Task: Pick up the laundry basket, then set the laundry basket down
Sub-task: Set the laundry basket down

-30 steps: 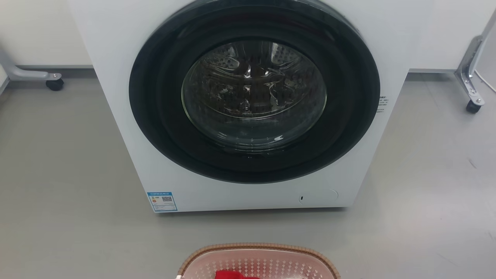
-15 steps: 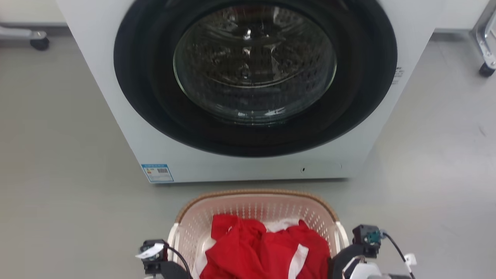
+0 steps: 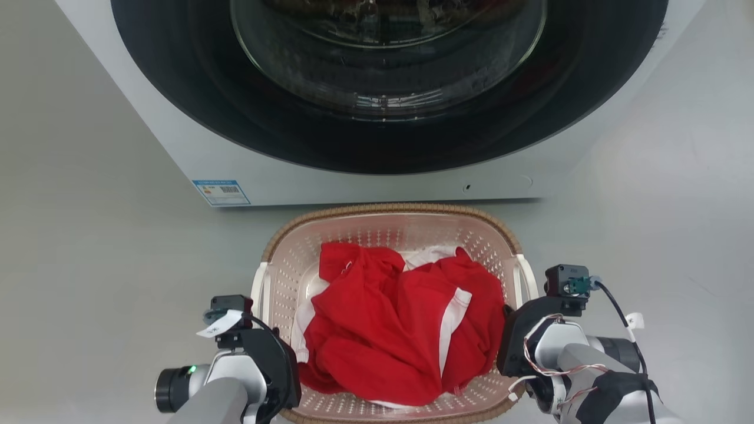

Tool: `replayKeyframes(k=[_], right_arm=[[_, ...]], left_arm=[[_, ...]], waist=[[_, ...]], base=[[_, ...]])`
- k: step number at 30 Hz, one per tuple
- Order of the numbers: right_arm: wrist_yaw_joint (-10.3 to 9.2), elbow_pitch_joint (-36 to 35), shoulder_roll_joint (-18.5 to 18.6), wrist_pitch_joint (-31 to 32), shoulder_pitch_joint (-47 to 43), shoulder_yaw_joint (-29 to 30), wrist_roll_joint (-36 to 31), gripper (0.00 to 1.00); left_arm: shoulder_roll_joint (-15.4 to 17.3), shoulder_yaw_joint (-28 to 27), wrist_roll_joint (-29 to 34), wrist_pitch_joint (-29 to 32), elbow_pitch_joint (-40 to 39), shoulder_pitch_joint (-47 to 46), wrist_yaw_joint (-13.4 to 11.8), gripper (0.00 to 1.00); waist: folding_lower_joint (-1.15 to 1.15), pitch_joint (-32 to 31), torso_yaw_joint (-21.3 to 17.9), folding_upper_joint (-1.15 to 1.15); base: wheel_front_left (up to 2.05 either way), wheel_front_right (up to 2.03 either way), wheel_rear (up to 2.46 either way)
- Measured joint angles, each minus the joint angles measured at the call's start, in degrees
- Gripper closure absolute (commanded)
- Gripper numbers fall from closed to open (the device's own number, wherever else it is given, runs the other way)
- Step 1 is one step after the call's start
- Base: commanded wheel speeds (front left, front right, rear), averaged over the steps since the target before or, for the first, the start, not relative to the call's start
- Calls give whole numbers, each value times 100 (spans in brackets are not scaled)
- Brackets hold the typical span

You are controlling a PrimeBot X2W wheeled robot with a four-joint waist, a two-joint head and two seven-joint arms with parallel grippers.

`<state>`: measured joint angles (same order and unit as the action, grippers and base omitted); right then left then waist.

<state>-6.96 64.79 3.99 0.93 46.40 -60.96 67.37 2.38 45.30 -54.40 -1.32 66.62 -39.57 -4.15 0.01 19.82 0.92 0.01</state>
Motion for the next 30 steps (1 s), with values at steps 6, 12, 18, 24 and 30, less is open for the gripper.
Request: replayKeyframes(k=[6,12,18,24,30], right_arm=[[48,87,14,-59,366,14,-98,100],[93,170,35,-157,749,22,-159,100],[143,233,73,-210,1180,36,-235,100],[174,271,92,-256,1590,41,-297,100],[196,331,104,-353,1924,41,-346,100]], left_arm=[[-11,-9,7,-83,-13,-378,-38,100],[-9,-15,24,-138,-31,-762,-40,100],[-7,-45,52,-233,-64,-1112,-46,100],[20,-65,52,-298,-104,-1432,-89,100],[31,-94,65,-391,-104,-1743,-89,100]], waist=[[0,503,31,0],[0,1012,81,0],[0,1520,136,0],[0,2031,189,0],[0,2532,227,0]], base=[[0,0,0],[0,0,0],[0,0,0],[0,0,0],[0,0,0]])
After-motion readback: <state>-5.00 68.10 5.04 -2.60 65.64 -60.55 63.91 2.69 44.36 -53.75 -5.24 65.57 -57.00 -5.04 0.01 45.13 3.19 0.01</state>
